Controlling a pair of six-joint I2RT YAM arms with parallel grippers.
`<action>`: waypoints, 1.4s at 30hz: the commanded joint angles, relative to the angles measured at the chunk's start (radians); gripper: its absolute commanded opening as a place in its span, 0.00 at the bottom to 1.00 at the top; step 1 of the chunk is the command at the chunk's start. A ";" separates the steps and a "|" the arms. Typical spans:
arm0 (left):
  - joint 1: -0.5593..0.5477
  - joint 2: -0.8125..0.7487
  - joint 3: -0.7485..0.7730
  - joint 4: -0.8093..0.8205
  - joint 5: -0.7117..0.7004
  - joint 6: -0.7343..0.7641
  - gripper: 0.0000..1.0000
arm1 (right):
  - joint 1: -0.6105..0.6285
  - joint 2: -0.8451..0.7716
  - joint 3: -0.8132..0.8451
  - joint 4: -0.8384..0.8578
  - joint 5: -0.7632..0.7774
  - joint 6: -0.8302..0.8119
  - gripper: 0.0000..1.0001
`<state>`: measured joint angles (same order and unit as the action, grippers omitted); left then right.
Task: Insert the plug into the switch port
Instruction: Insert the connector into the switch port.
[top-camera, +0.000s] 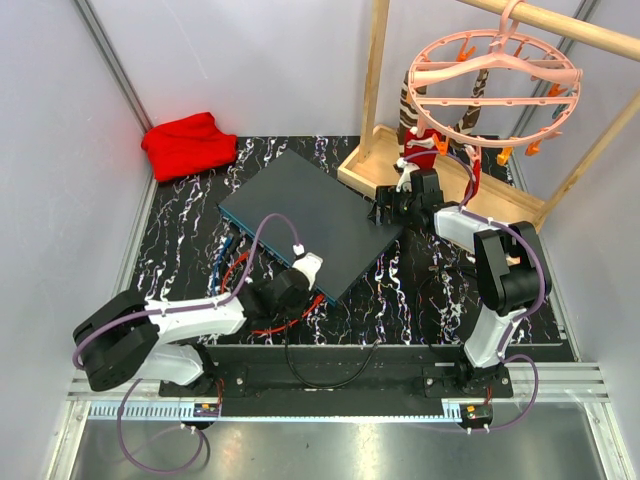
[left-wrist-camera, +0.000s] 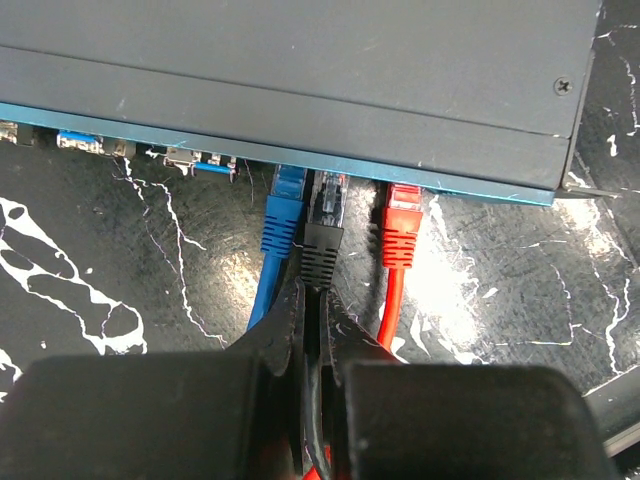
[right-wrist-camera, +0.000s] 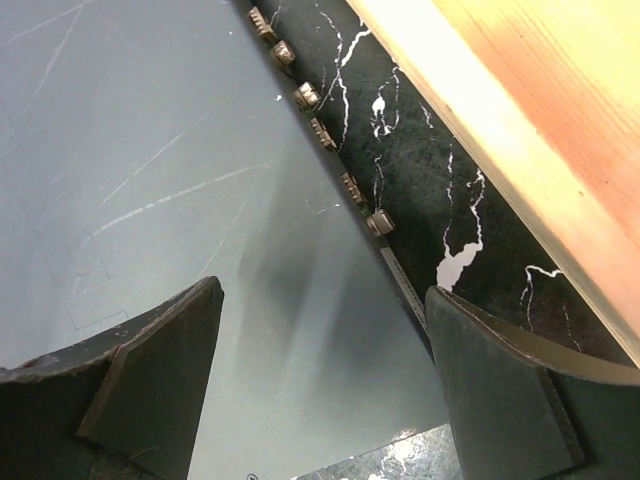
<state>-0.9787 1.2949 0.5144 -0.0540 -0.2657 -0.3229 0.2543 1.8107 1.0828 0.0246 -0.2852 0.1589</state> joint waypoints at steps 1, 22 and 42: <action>0.011 -0.062 0.021 0.218 -0.030 -0.002 0.00 | -0.006 -0.002 0.039 0.017 -0.031 -0.021 0.91; 0.011 0.020 0.016 0.267 -0.013 0.016 0.00 | -0.013 0.029 0.063 -0.005 -0.017 -0.042 0.91; 0.032 0.133 0.162 0.227 0.025 0.076 0.00 | -0.007 0.144 0.144 -0.235 -0.370 -0.154 0.86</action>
<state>-0.9653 1.3918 0.5774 -0.0189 -0.2565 -0.2661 0.2127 1.9369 1.2205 -0.0704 -0.4850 0.0051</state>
